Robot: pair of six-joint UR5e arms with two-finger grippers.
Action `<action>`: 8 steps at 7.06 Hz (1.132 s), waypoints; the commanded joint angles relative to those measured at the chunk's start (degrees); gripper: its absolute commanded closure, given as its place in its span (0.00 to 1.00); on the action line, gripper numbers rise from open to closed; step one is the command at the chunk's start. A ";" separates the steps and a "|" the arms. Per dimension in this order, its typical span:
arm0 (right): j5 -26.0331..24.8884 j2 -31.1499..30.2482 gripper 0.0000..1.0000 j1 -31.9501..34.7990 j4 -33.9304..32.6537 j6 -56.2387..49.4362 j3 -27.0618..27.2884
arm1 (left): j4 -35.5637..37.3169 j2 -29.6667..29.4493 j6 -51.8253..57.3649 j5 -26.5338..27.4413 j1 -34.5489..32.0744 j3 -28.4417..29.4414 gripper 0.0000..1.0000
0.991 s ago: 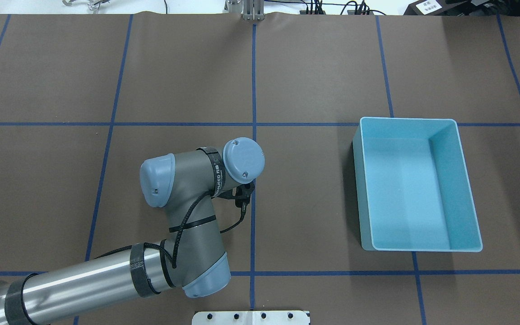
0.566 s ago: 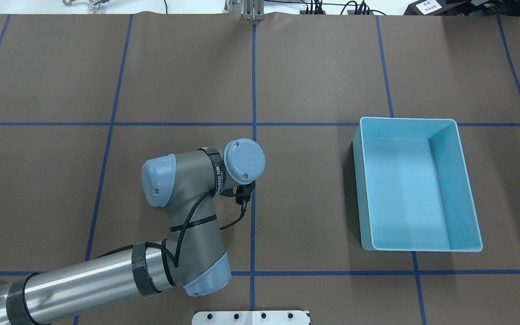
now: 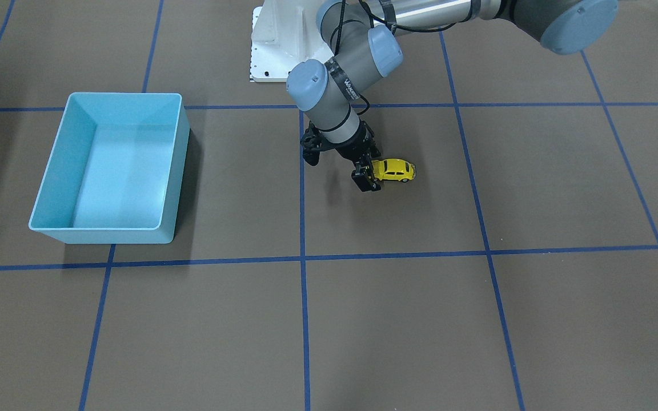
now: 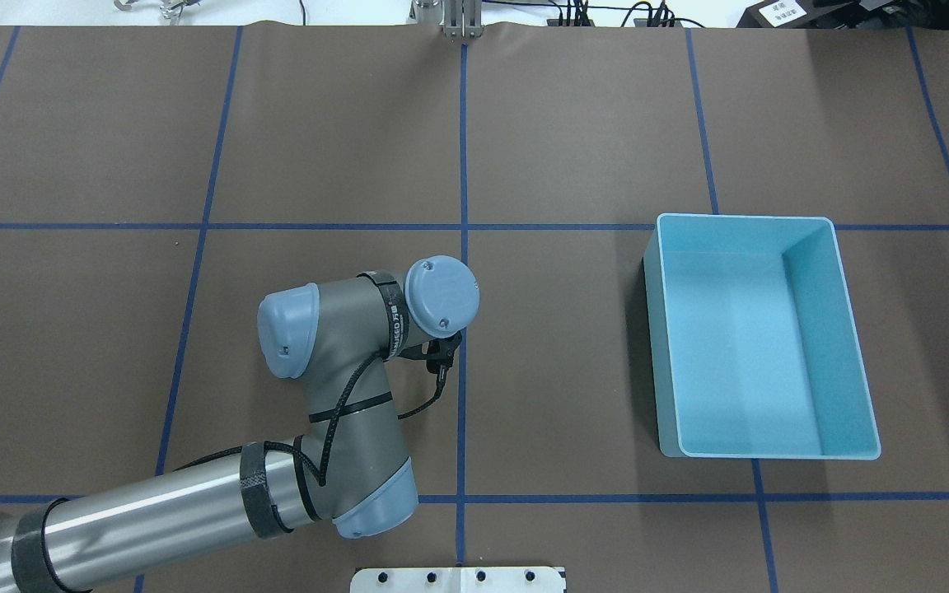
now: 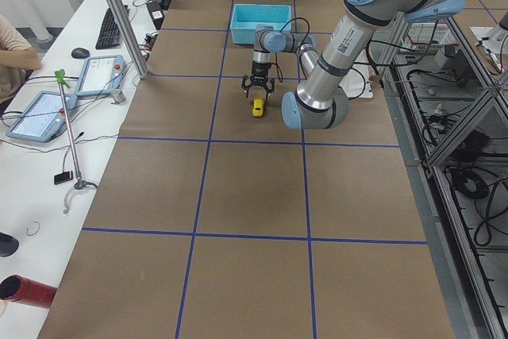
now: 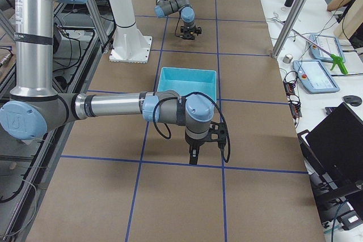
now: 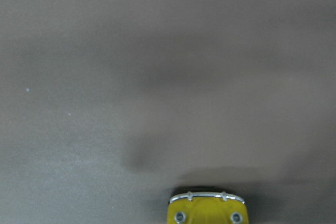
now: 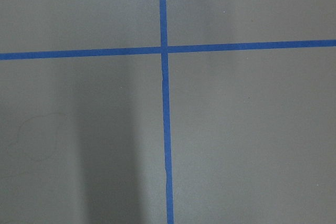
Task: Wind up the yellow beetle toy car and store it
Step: 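Press the held yellow car down against the table with the left gripper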
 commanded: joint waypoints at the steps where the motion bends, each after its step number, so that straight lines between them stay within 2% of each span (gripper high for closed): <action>1: 0.00 0.00 0.00 0.00 0.00 -0.01 -0.04 | -0.37 0.12 0.07 0.08 0.00 0.26 0.10; 5: 0.00 0.00 0.00 0.00 0.00 -0.01 -0.04 | -0.46 0.56 -0.11 0.08 -0.09 0.25 0.33; 6: 0.00 0.00 0.00 0.00 0.00 -0.01 -0.04 | -0.46 0.56 -0.19 -0.18 -0.09 0.17 0.50; 7: 0.00 0.00 0.00 0.00 0.00 -0.01 -0.12 | -0.46 0.47 -0.37 -0.36 -0.17 0.17 0.78; 8: 0.00 0.00 0.00 0.00 0.00 -0.01 -0.12 | -0.38 0.47 -0.54 -0.45 -0.17 -0.27 0.97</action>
